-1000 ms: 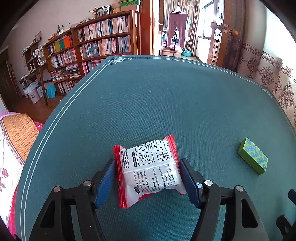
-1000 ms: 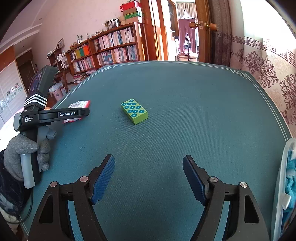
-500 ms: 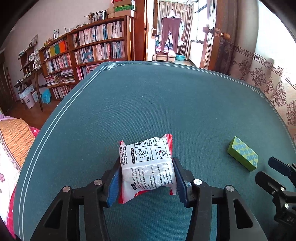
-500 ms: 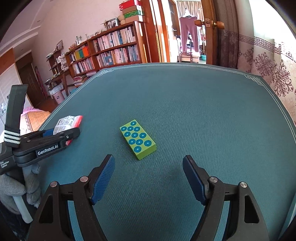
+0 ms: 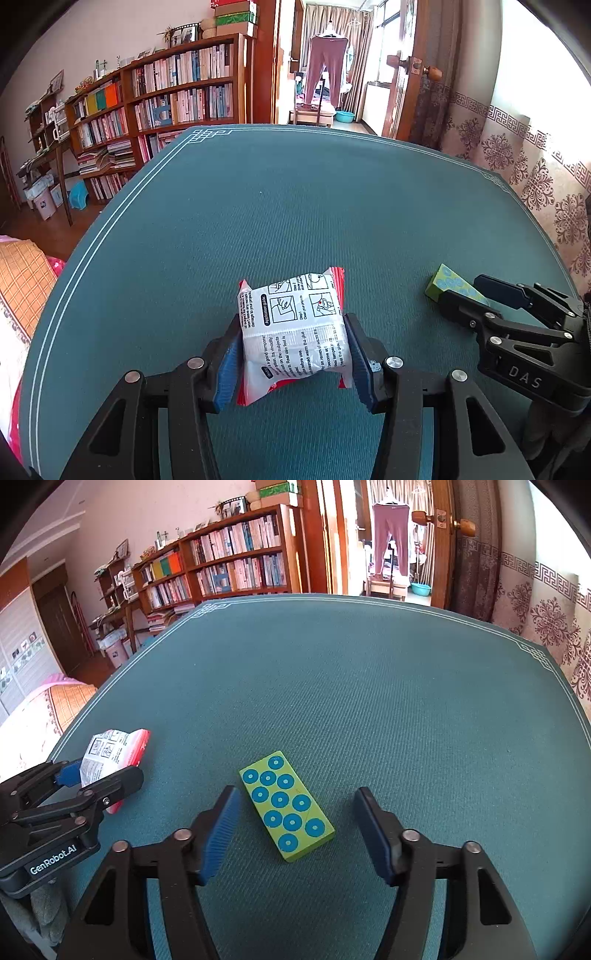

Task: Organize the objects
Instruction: 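Hold the snack packet in the left gripper while the right gripper grasps the green dotted brick, then carry the green brick to the basin with the right gripper and drop it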

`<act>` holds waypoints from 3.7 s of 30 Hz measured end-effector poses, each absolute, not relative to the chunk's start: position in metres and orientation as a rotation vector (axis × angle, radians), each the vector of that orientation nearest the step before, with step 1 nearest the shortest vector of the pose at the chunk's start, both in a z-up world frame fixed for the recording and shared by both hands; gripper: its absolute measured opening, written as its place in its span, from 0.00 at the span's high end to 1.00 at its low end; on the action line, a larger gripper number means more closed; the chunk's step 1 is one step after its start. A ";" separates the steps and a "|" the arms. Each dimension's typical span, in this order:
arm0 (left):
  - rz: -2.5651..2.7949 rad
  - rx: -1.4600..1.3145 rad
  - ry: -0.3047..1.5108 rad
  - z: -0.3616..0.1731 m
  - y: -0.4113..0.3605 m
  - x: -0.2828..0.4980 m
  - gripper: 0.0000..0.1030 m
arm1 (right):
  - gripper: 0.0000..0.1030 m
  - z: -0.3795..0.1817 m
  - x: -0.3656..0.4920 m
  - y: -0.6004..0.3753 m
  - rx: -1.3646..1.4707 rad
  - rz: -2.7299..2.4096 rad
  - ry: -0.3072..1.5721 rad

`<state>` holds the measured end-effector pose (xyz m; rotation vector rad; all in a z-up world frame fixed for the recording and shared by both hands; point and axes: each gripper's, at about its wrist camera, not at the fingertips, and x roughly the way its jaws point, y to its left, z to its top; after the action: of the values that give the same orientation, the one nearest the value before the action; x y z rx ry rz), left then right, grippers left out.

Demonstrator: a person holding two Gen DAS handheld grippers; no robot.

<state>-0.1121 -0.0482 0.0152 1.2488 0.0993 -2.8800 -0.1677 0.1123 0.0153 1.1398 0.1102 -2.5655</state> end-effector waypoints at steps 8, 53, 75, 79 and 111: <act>-2.891 1.263 0.084 0.013 -0.043 -0.110 0.47 | 0.70 0.015 -0.161 0.109 1.129 -2.588 0.154; -2.986 1.304 -0.056 0.012 0.008 -0.081 0.47 | 0.71 0.038 -0.036 0.210 1.111 -2.669 -0.129; -3.110 1.402 -0.101 0.024 0.075 -0.054 0.47 | 0.71 0.081 0.017 0.299 0.992 -2.885 -0.182; -3.142 1.409 -0.122 0.027 0.091 -0.049 0.47 | 0.71 0.095 0.032 0.329 0.942 -2.976 -0.208; -3.329 1.457 -0.306 0.052 0.206 -0.022 0.47 | 0.70 0.075 0.083 0.430 0.974 -3.223 -0.308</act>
<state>-0.0223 0.2061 0.0521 1.4571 -0.3058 -3.3287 0.0825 0.4300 0.0747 0.9744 -0.3079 -3.2230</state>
